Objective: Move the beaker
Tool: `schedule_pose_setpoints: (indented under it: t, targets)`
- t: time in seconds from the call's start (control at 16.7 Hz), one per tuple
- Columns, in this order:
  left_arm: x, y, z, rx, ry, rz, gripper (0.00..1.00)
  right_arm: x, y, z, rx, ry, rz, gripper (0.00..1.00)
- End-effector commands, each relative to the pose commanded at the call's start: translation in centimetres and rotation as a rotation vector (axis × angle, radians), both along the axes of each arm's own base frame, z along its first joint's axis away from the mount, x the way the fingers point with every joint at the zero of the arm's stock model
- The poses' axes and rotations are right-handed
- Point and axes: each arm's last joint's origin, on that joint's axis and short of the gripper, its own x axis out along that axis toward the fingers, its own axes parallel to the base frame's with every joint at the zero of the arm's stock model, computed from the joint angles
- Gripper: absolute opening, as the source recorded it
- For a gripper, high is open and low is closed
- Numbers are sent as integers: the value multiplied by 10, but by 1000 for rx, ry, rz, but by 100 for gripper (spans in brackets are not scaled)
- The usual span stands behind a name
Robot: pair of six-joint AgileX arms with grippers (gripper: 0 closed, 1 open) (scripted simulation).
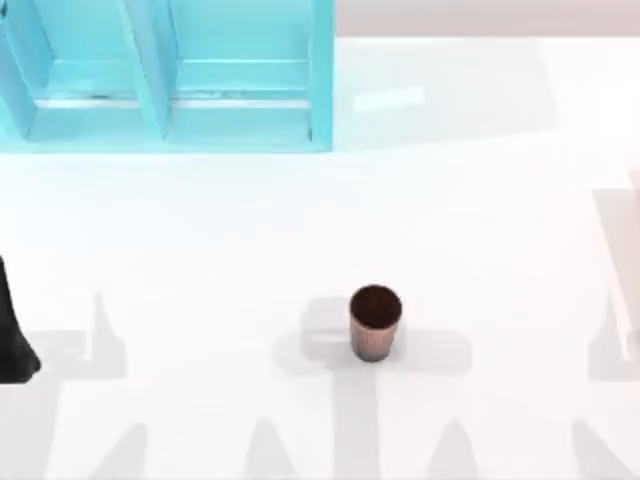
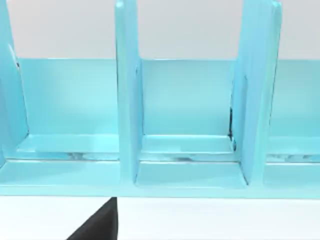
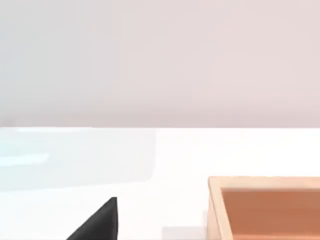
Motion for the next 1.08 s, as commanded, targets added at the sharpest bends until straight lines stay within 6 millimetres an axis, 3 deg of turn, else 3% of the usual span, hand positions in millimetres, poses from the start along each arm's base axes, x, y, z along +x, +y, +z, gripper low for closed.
schedule_pose_setpoints:
  t: [0.3, 0.6, 0.84, 1.08]
  targets:
    - [0, -2, 11, -20, 34, -19, 100, 0, 0, 0, 0, 0, 0, 100]
    - [10, -13, 62, -107, 214, -102, 100, 0, 0, 0, 0, 0, 0, 100]
    - [38, -33, 117, -188, 451, -177, 100, 0, 0, 0, 0, 0, 0, 100]
    - [88, -74, 162, -236, 737, -224, 100, 0, 0, 0, 0, 0, 0, 100]
